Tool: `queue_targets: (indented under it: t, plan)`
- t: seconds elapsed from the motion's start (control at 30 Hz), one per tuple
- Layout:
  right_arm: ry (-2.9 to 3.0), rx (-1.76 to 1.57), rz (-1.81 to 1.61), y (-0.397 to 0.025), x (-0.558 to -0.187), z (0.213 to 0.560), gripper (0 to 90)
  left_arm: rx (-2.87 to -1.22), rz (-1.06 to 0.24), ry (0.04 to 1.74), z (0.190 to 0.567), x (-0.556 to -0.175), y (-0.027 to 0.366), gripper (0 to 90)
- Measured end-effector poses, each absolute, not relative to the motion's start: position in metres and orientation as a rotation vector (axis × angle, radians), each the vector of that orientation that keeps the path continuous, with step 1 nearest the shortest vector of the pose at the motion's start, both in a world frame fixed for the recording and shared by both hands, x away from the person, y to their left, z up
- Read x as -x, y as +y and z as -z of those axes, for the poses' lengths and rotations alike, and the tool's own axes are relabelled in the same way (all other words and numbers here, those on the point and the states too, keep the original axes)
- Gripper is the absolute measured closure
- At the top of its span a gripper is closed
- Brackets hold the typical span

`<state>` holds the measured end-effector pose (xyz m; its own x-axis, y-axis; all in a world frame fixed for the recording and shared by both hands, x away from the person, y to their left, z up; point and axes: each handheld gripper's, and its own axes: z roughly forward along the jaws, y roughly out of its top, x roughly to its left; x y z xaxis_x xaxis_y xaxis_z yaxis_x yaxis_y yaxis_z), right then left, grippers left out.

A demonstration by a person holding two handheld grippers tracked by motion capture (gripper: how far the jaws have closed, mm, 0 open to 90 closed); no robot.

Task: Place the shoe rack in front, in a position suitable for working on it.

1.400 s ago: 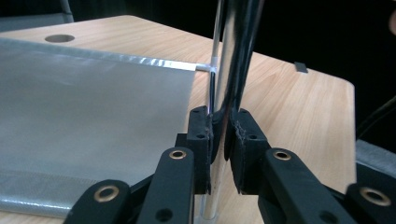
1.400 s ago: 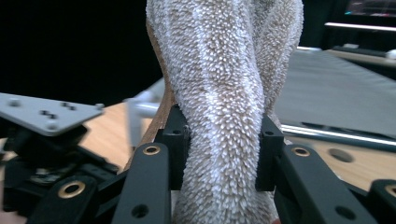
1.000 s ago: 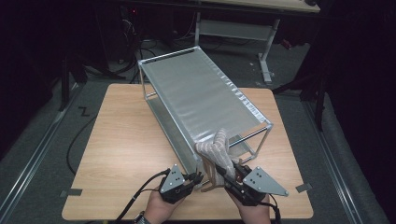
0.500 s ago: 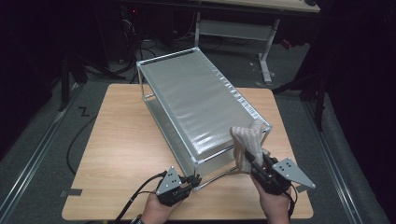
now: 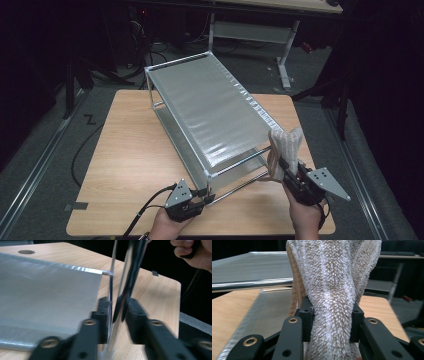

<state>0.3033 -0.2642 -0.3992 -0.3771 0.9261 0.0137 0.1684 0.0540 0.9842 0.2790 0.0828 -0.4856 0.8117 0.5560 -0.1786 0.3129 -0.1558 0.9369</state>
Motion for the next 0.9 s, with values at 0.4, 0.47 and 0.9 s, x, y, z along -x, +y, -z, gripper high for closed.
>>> queue_targets:
  t: [0.4,0.47,0.9]
  plan:
    - [1.813,-0.893,-1.485,-0.200,-0.267,0.394,65.8,-1.803,-0.290,0.591,0.487,-0.282,0.086,79.7]
    - [1.838,-0.851,-1.499,-0.189,-0.259,0.394,65.8,-1.792,-0.287,0.589,0.488,-0.282,0.086,79.7]
    - [1.874,-0.787,-1.480,-0.169,-0.247,0.396,66.0,-1.775,-0.266,0.606,0.489,-0.281,0.086,79.3]
